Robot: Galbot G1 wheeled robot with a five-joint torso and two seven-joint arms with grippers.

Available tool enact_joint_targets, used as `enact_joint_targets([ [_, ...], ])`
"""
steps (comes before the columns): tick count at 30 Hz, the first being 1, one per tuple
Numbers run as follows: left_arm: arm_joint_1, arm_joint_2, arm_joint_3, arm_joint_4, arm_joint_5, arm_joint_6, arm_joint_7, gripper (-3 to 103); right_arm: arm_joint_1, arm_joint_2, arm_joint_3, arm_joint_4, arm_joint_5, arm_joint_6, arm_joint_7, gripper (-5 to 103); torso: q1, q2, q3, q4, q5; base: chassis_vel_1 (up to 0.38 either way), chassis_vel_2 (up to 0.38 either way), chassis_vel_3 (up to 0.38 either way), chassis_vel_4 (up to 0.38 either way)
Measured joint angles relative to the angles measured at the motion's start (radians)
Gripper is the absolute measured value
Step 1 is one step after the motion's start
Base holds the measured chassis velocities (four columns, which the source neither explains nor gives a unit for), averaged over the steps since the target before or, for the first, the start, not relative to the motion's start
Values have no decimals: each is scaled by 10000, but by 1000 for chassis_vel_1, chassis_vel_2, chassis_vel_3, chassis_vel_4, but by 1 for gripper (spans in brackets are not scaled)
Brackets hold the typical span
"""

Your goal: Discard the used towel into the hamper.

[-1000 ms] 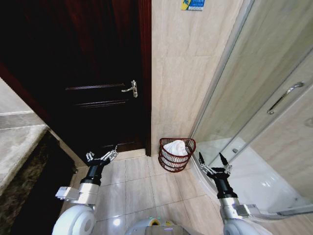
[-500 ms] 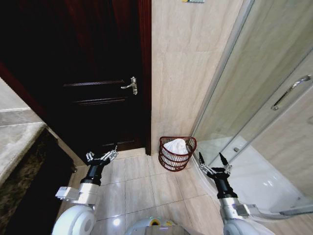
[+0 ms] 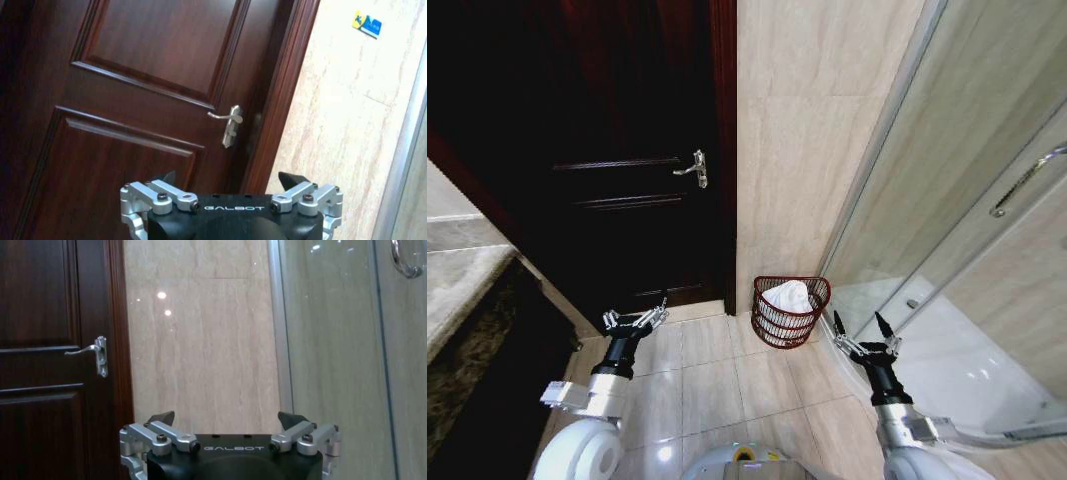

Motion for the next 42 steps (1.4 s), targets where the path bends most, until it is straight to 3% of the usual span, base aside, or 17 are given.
enact_joint_targets([
  [42,0,0,0,0,0,0,0,100,0,0,0,0,0,0,0,100,-865,-1894,-1029,0,0,0,0,0,0],
])
